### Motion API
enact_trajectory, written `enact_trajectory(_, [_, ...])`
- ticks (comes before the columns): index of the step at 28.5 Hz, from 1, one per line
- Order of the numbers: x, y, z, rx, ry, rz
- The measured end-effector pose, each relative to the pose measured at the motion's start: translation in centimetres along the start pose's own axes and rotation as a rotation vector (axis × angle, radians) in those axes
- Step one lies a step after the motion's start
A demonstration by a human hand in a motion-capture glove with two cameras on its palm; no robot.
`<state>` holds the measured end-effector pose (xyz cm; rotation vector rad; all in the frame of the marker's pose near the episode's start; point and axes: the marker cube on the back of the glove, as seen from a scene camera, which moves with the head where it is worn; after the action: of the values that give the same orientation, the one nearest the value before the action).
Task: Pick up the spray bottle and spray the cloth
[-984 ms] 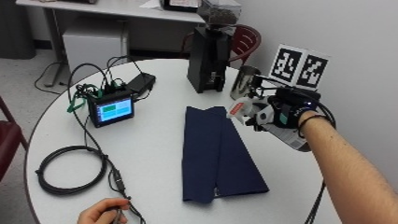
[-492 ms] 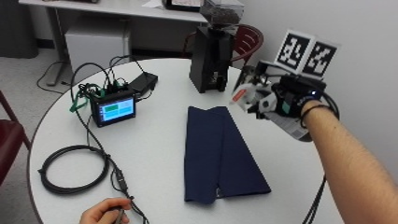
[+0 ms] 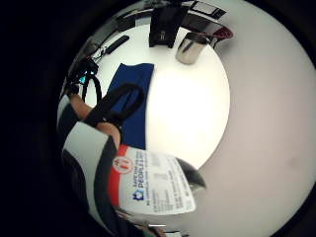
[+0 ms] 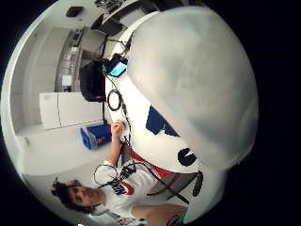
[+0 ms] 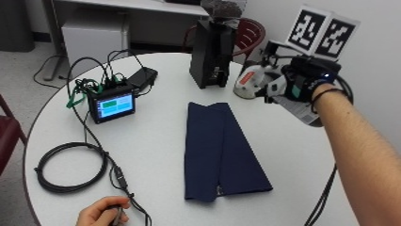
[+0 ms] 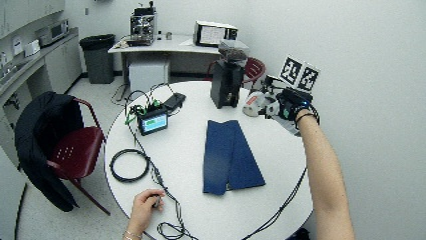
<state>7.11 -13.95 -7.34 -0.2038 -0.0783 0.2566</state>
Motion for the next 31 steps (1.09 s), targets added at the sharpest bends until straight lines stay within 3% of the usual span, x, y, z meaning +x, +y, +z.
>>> enact_trajectory(6, [1.2, -1.3, 6.5, -0.102, -0.089, 0.009])
enact_trajectory(16, [-5.0, -2.6, 3.3, 0.152, -0.478, -0.160])
enact_trajectory(24, [-11.4, -4.9, 8.7, 0.212, -0.826, -0.287])
enact_trajectory(31, [-13.6, -6.2, 13.7, 0.236, -0.957, -0.294])
